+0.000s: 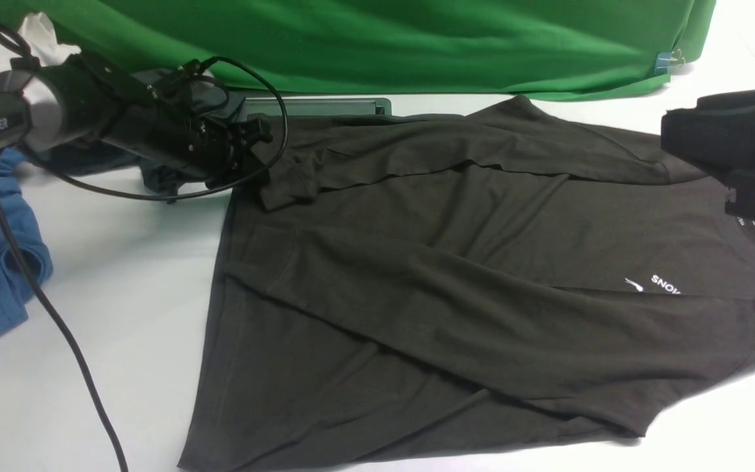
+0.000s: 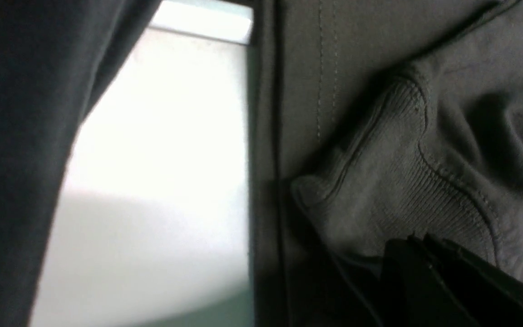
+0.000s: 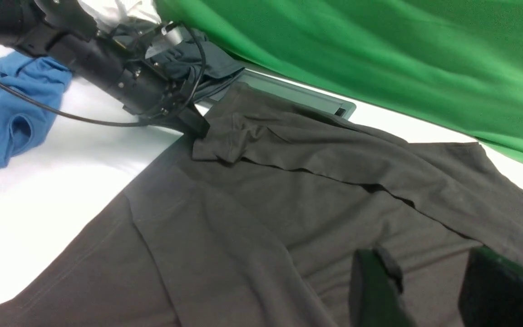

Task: Fold a long-sleeved shirt on a white desktop.
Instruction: 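Grab the top left corner of the dark shirt with the left gripper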

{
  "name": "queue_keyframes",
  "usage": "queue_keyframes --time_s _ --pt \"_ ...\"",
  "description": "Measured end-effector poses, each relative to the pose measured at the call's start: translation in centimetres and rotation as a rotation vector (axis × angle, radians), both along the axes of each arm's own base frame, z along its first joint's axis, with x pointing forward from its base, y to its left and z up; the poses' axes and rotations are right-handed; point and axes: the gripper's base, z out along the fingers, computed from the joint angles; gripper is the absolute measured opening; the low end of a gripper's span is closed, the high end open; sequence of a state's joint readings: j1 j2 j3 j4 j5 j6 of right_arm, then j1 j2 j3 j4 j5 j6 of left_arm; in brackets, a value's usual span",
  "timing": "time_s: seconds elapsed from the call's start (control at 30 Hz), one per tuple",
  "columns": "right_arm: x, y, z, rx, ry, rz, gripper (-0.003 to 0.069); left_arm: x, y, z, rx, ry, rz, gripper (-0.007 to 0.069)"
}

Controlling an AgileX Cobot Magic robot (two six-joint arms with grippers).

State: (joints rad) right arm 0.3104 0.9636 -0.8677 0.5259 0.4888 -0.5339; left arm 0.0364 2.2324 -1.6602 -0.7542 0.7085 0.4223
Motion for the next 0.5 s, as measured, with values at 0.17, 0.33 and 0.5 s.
queue_keyframes --time_s 0.17,0.33,0.5 --pt "0.0 0.0 0.0 0.000 0.000 0.000 0.0262 -0.4 0.0 1.7 0.021 -0.027 -0.049 0.0020" --pt "0.0 0.0 0.0 0.000 0.000 0.000 0.0262 -1.1 -0.2 4.2 0.027 -0.054 -0.090 0.0020" --pt "0.0 0.0 0.0 0.001 -0.002 -0.001 0.0262 -2.0 -0.2 5.9 0.061 -0.052 -0.139 0.0020"
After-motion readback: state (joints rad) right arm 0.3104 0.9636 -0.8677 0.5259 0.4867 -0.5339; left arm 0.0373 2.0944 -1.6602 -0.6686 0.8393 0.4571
